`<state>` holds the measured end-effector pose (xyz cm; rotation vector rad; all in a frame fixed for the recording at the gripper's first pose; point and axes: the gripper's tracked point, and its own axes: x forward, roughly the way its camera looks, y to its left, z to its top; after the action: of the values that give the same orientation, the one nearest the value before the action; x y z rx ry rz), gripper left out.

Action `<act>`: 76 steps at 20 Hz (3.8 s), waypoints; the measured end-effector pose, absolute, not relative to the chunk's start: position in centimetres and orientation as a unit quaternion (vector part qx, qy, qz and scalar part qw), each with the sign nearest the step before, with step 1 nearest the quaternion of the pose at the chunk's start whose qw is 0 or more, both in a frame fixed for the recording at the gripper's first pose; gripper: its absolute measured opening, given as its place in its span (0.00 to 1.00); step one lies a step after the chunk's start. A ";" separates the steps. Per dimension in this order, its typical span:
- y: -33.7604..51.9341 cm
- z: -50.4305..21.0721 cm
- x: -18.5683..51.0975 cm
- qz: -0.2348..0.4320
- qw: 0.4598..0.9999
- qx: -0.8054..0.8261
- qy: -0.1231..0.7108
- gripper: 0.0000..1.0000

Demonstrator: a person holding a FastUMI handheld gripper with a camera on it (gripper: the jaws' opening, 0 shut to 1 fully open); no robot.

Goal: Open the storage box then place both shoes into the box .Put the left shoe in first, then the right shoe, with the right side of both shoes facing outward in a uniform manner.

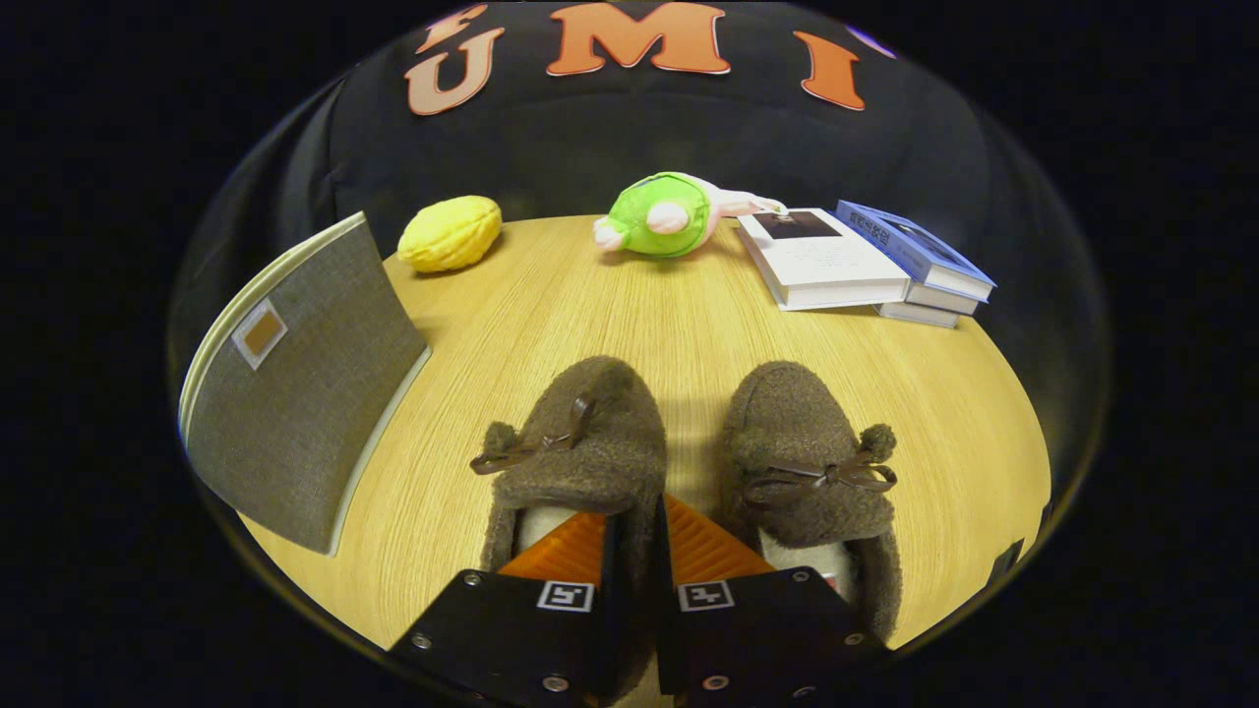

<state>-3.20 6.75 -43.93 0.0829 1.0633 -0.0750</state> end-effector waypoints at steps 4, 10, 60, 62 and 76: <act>8.0 -41.3 -2.2 -0.027 0.860 0.111 0.497 0.04; 11.4 -34.8 0.5 0.004 0.868 0.190 0.459 0.04; 30.1 -23.4 5.6 0.139 0.863 0.225 0.431 0.95; 26.8 -23.5 5.0 0.127 0.876 0.206 0.417 0.96; 4.7 -31.7 -3.5 0.006 0.878 0.114 0.465 0.97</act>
<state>-3.49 4.72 -31.69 0.2367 0.9709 0.0126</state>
